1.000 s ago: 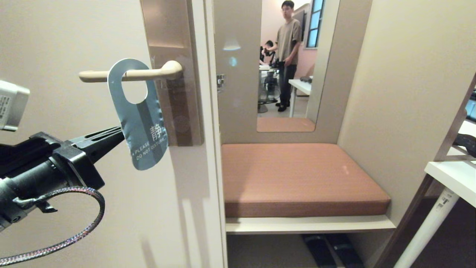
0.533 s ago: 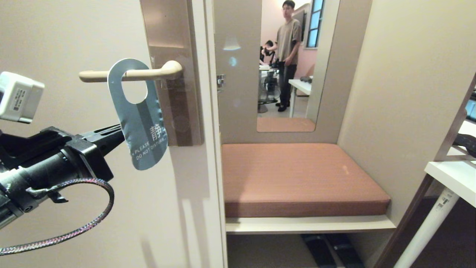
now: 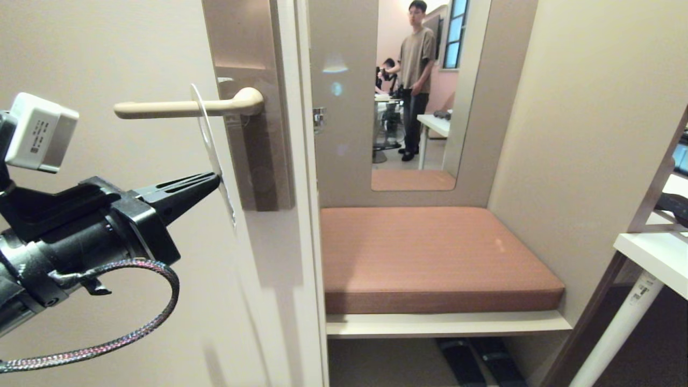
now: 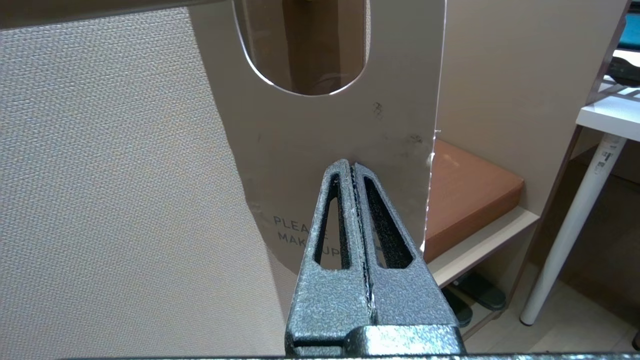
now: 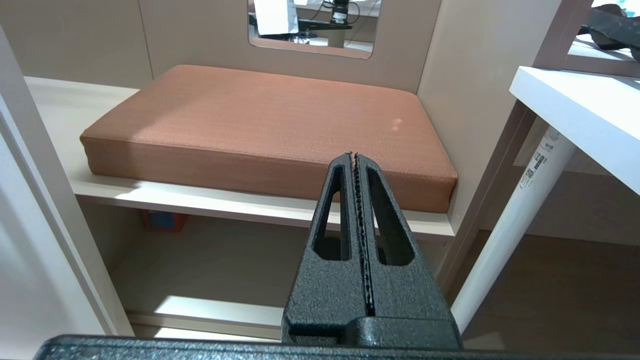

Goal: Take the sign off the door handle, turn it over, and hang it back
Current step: Hang the sign back with the other side facing out

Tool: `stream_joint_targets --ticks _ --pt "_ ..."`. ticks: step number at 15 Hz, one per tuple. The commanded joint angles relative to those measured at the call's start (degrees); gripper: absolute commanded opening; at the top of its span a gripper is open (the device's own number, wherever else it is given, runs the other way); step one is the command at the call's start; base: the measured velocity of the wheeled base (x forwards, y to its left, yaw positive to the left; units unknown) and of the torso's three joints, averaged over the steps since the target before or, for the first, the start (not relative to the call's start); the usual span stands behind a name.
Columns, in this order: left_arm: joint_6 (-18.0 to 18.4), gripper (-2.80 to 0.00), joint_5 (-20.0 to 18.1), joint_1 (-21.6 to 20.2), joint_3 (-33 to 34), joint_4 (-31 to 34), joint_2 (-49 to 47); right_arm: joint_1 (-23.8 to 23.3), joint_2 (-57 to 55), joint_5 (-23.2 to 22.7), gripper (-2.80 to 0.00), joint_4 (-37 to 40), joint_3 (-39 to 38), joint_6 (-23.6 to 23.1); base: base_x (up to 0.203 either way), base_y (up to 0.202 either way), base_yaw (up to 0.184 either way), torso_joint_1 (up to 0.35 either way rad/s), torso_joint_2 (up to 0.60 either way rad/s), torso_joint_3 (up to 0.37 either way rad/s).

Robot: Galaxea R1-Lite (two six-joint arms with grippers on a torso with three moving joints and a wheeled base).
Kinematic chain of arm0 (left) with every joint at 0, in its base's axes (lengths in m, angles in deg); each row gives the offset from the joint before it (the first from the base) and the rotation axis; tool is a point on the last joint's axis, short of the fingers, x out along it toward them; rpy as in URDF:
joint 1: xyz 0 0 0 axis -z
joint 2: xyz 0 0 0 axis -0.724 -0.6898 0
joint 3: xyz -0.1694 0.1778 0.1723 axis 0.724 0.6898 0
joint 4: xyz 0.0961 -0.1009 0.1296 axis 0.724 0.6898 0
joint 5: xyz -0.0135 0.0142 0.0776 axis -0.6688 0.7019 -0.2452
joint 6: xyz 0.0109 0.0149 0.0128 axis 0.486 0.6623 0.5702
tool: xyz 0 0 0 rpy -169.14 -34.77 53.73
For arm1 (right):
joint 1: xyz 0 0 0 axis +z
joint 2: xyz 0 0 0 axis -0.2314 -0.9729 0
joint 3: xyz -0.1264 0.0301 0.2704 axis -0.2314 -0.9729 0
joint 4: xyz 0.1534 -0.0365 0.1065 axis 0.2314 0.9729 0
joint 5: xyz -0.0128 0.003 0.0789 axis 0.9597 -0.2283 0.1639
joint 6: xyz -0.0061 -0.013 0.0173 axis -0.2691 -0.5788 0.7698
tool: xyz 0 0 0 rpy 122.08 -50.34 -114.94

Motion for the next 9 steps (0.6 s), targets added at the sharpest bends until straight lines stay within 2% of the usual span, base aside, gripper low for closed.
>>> stream_joint_targets --ticks 1,5,9 --pt "-0.01 -2.8 -0.02 0.24 0.11 -0.22 -0.42 0.02 0.02 -0.01 -2.8 -0.04 0.0 -0.03 0.0 0.0 0.0 0.0 0.0 0.0" --pt "0.12 -2.8 -0.02 0.24 -0.07 -0.71 -2.76 0.02 0.02 -0.02 -2.8 -0.04 0.0 -0.03 0.0 0.0 0.0 0.0 0.0 0.0" --pt "0.13 -2.8 0.06 0.42 -0.07 -7.64 -5.48 0.02 0.02 -0.02 -2.8 -0.04 0.0 -0.03 0.0 0.0 0.0 0.0 0.0 0.0"
